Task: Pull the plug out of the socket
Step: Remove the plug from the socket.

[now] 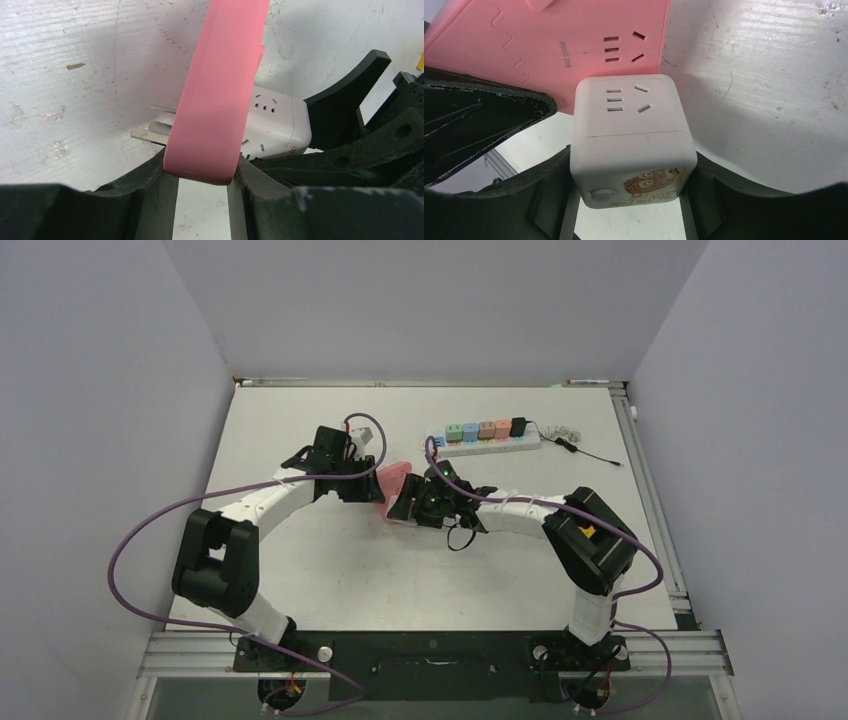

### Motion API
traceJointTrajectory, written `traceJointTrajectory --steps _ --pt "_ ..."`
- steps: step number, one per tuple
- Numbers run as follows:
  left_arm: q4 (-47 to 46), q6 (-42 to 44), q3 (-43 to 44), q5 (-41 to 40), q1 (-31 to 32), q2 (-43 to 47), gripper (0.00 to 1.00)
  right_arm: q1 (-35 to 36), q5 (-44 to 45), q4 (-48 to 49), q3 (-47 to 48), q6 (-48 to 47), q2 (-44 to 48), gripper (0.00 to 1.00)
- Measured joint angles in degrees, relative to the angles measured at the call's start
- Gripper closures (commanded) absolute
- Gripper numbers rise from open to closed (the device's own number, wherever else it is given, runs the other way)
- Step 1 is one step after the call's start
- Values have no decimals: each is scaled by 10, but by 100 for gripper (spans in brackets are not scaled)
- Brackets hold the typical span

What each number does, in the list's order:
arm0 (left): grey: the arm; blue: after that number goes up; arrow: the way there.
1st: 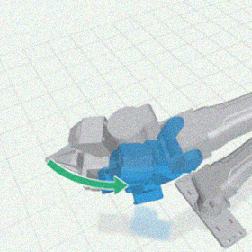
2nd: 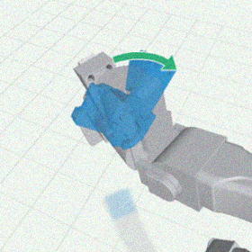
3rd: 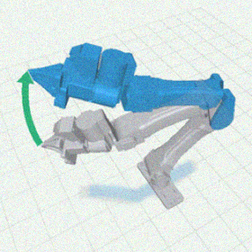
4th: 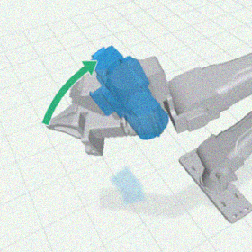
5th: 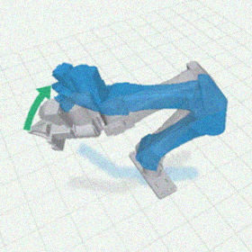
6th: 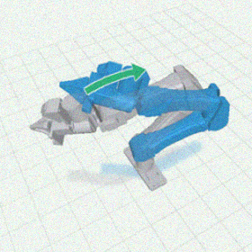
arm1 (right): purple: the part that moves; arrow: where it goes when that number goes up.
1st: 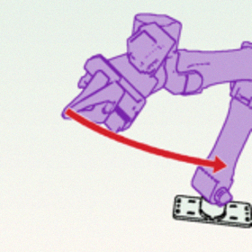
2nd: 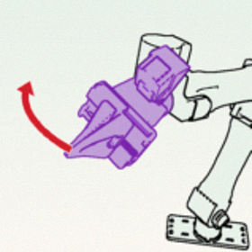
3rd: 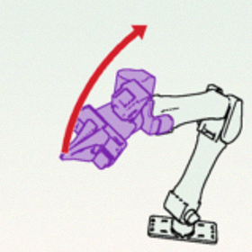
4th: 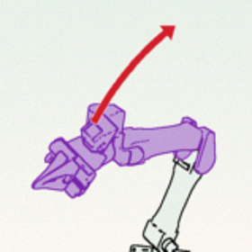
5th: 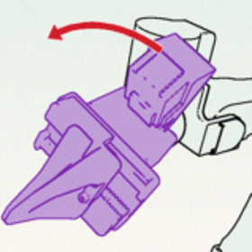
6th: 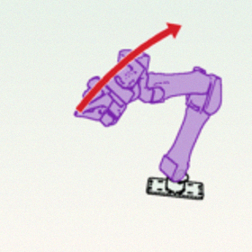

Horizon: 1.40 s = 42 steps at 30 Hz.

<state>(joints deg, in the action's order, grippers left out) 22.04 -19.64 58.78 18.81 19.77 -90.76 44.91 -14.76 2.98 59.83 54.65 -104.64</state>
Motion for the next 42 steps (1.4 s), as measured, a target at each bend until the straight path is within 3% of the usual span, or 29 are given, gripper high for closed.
traceJointTrajectory --steps 19,36,42 --pt "14 1 9 74 -21 -4 100 13 44 84 -81 -104 64 95" --pt "41 -2 10 85 -23 -4 100 8 14 90 -91 -139 70 95" --pt "40 -2 10 85 -25 -4 100 8 12 52 -64 -132 60 95"
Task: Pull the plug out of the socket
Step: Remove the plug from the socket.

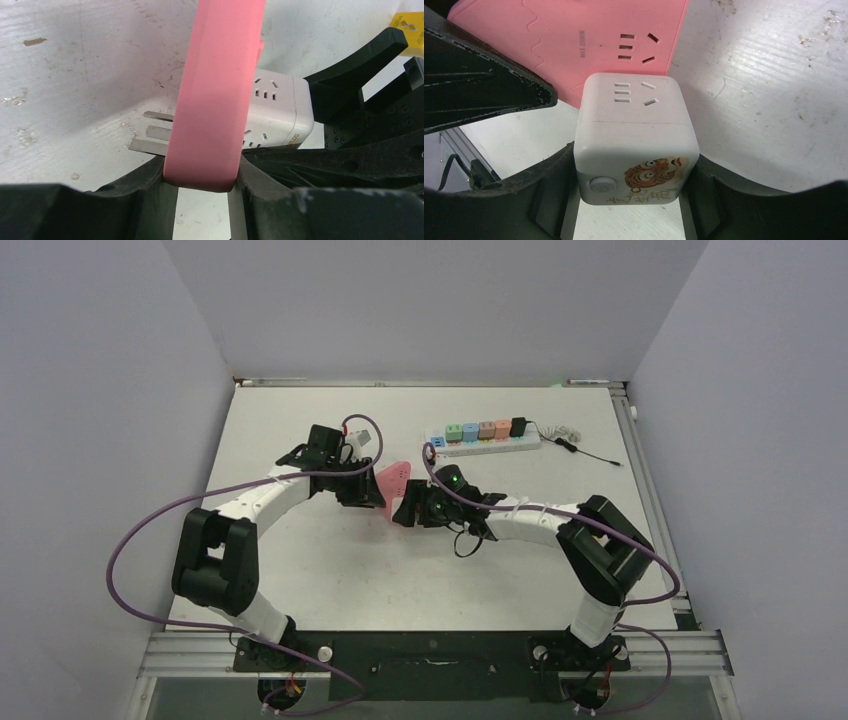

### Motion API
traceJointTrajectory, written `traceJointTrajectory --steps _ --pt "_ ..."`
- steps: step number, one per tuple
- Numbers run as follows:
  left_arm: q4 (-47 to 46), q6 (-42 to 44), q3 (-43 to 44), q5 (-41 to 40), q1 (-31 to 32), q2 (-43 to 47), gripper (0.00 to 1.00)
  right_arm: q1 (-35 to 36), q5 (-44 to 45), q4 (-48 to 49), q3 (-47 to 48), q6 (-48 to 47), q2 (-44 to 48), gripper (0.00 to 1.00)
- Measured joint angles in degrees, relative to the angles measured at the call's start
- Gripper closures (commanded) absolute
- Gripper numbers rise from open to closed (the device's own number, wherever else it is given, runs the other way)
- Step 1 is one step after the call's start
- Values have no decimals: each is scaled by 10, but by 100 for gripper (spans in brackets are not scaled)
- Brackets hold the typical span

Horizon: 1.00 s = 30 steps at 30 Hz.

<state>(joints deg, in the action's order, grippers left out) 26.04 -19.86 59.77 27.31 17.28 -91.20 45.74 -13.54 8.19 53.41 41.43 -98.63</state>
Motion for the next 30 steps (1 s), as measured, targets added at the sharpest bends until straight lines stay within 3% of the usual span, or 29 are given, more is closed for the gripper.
traceJointTrajectory --steps 30 --pt "-20 25 3 -69 9 -3 100 -12 -45 -33 80 76 -84 95"
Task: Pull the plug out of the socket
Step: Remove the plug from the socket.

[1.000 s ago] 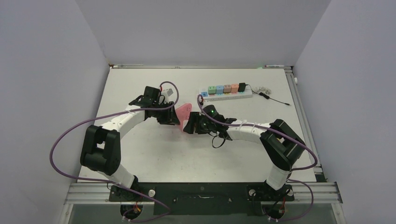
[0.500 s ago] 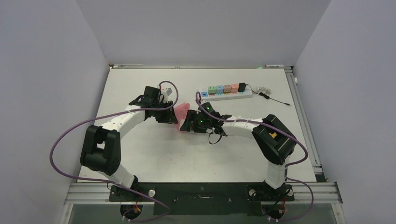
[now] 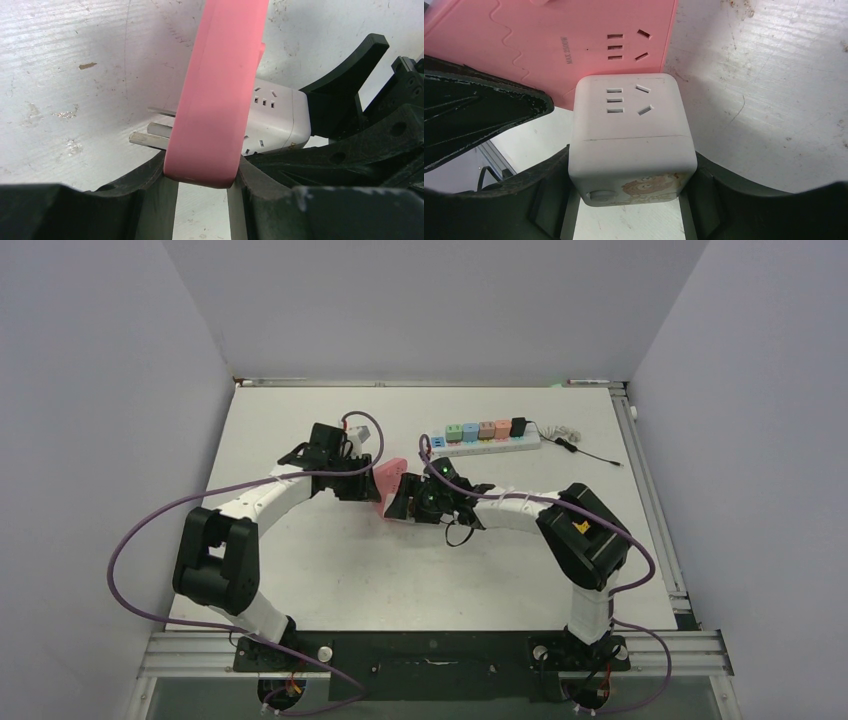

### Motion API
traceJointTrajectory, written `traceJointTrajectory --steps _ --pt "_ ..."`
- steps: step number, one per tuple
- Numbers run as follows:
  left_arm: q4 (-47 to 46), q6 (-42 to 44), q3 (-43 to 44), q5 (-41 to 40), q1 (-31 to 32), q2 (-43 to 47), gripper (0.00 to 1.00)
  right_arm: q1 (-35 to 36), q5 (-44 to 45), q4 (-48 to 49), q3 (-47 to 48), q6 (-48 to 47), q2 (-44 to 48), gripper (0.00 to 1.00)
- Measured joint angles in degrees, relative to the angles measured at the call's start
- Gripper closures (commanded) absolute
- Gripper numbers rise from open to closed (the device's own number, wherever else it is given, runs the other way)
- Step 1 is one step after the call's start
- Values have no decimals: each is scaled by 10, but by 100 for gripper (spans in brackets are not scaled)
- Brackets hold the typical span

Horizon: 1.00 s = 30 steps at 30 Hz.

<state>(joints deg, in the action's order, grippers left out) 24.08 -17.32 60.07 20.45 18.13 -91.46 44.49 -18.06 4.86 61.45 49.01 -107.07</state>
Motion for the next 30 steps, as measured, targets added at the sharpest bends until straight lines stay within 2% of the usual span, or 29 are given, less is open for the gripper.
traceJointTrajectory --steps 17,30 --pt "27 2 7 14 8 -2 100 -1 1 43 -53 -77 35 95" --pt "63 -1 7 39 2 -1 100 -1 -45 100 -110 -77 61 95"
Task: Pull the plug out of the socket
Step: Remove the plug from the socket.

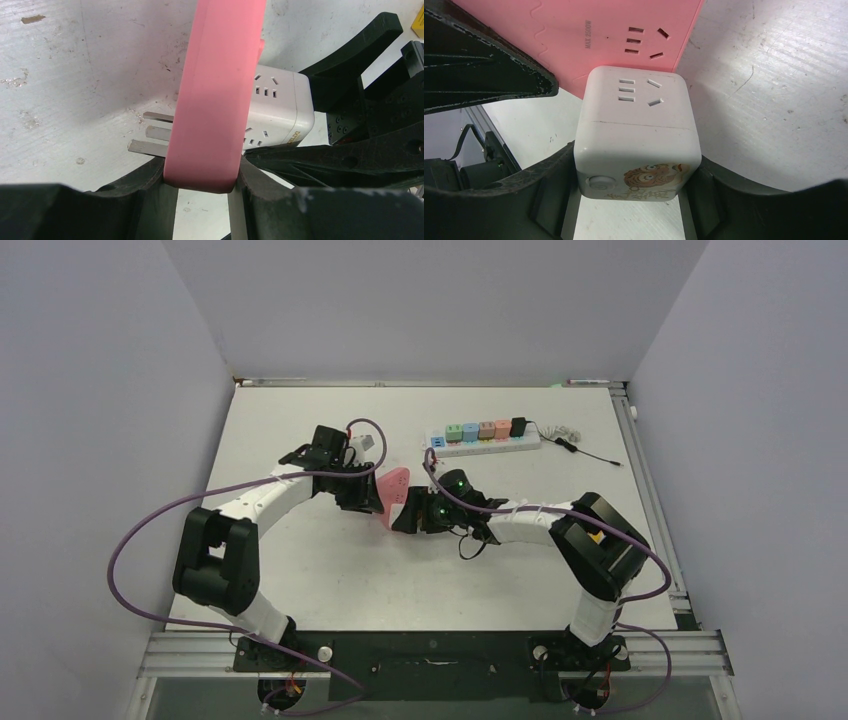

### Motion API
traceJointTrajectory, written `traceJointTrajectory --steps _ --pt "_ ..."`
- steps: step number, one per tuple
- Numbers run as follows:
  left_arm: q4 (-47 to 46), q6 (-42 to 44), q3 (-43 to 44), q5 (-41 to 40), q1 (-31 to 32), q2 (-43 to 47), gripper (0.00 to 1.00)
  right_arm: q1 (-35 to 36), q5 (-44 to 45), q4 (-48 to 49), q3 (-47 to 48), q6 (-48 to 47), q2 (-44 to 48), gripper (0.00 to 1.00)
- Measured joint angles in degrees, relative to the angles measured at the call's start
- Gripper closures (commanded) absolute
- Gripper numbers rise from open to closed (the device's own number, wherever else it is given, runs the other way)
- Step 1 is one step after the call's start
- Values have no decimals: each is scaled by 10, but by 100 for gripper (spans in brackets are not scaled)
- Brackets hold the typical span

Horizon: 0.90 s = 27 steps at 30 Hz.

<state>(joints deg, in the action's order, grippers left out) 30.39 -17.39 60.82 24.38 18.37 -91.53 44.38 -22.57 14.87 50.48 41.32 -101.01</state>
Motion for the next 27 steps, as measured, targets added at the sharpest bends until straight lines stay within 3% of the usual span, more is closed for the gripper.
traceJointTrajectory --steps 4,10,19,23,27 --pt "1 -2 0 1 -1 2 99 0 0 0 0 4 0 95" --pt "-2 -6 0 0 -2 2 75 0 0 1 0 34 0 95" --pt "-17 -19 0 -15 -9 9 60 4 -4 19 0 93 -1 95" --pt "-25 -21 0 -24 -10 10 60 7 -5 25 0 109 -1 95" --pt "-30 -26 0 -27 -10 10 72 7 -4 27 0 121 -1 95"
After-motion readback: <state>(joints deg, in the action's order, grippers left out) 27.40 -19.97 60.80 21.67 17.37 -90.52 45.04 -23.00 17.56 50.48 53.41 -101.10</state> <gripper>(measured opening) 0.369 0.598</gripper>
